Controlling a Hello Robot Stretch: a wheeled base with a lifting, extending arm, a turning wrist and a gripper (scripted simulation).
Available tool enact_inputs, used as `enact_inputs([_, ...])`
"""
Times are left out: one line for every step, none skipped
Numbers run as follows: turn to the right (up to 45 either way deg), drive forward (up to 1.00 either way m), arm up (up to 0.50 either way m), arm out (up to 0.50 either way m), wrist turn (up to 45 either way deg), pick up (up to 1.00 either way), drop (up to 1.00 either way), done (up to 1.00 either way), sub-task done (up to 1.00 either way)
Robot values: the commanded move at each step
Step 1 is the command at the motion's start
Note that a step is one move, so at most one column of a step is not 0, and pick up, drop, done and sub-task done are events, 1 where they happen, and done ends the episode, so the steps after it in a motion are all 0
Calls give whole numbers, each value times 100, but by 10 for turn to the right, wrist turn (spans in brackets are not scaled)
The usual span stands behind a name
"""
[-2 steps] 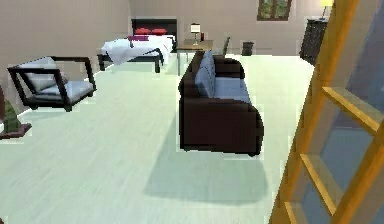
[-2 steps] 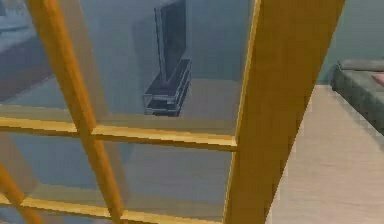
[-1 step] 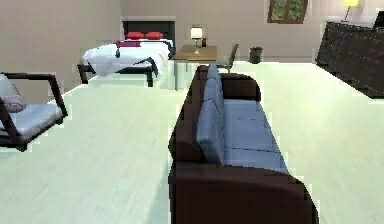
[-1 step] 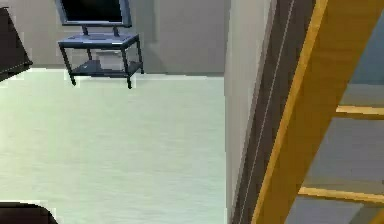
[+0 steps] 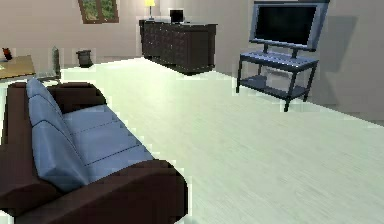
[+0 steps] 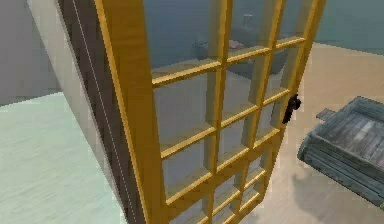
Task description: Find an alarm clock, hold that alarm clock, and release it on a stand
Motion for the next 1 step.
enact_inputs([30, 0, 0, 0, 0, 0, 0, 0, 0])
